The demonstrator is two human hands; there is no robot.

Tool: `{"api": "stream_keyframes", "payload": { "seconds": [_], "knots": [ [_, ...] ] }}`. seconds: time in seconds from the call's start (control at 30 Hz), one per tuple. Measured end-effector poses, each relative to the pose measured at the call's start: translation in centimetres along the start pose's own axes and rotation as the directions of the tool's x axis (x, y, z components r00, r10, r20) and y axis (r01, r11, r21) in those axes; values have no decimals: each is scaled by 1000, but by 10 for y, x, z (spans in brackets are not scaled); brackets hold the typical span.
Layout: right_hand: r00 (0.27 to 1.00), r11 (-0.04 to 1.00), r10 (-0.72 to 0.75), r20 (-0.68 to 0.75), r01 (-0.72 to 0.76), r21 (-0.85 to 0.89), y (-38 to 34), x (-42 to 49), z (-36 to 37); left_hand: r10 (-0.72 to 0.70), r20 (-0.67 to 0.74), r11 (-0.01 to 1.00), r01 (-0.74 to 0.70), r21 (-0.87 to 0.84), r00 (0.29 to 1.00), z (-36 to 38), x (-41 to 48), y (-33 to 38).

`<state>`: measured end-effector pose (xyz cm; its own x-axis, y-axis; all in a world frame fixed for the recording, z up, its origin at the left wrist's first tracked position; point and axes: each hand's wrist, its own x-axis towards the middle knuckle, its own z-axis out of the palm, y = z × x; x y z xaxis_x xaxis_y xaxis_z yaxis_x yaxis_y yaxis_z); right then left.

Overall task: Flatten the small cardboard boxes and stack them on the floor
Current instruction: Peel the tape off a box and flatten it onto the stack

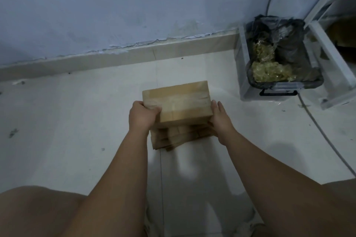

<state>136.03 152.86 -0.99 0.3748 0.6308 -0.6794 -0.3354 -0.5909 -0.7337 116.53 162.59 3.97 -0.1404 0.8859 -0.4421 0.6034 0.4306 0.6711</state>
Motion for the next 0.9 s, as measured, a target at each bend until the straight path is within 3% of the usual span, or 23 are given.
{"api": "stream_keyframes", "payload": {
  "seconds": [0.07,0.17,0.37,0.5,0.7,0.9],
  "knots": [
    [997,999,3,-83,-6,-37,0,3,-2,-12,-5,998,12,65,1000,11,-2,-11],
    [983,996,-74,-169,66,-52,-4,3,-2,-82,87,991,91,-103,993,20,-2,-21],
    [969,954,-226,-103,199,-223,-15,5,7,-157,235,940,218,-263,959,15,14,-7],
    [984,960,-167,-66,147,-240,-25,17,-2,-112,262,981,149,-125,959,12,21,-4],
    [997,990,59,49,-52,-134,-37,34,-21,-208,210,923,263,-281,955,16,29,-13],
    [989,984,139,41,-133,-120,-31,38,-17,-232,245,892,306,-334,941,13,33,-17]
  ]
}}
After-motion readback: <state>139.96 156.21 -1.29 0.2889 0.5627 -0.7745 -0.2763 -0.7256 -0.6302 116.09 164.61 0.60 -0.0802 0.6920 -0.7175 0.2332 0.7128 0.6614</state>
